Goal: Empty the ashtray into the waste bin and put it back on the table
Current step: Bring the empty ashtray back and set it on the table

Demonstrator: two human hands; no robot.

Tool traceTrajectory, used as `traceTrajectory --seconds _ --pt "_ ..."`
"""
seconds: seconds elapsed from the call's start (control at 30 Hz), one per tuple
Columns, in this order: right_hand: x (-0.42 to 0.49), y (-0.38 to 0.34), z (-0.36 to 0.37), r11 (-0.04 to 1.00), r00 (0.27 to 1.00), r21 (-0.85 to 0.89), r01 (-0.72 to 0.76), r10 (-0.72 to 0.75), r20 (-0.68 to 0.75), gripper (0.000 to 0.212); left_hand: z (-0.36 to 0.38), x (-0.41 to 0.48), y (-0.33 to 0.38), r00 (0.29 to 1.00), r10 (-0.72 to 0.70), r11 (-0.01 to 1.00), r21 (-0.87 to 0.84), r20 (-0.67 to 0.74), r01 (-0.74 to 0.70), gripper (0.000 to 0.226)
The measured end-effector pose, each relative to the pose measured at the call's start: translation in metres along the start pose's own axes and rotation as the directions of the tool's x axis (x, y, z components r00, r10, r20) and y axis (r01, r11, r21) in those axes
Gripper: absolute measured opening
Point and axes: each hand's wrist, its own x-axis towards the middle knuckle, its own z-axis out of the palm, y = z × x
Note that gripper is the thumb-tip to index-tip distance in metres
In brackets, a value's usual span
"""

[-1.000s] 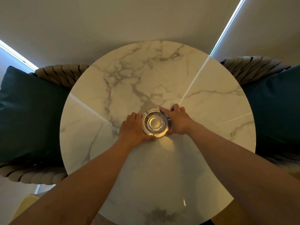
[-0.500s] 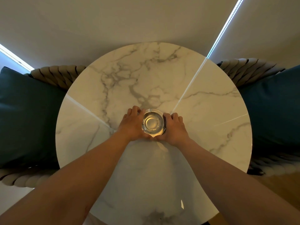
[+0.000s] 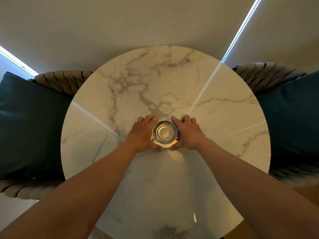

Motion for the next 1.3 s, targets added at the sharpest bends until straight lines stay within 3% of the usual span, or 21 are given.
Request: traceTrajectory --seconds 0.4,0.63,0.93,1.3 --pt "-0.006 0.0 0.005 0.995 0.996 -0.094 0.01 -0.018 -0.083 0.117 0.014 -0.004 -0.005 0.993 -0.057 0.998 0.001 -0.106 0.057 0.122" --pt "-0.009 0.0 0.012 0.996 0.991 -0.093 -0.001 -0.011 -0.133 0.118 0.013 0.0 -0.009 0.997 -0.059 0.998 -0.01 -0.051 0.059 0.125" --pt "0.002 0.007 -0.003 0.998 0.999 -0.05 0.034 -0.033 0.013 0.125 0.024 -0.007 -0.001 0.985 -0.117 0.993 0.003 -0.13 0.119 0.123" --pt "-0.001 0.008 -0.005 0.999 0.999 -0.041 0.031 -0.03 0.018 0.123 0.022 -0.004 -0.005 0.991 -0.098 0.995 0.026 -0.087 0.101 0.124"
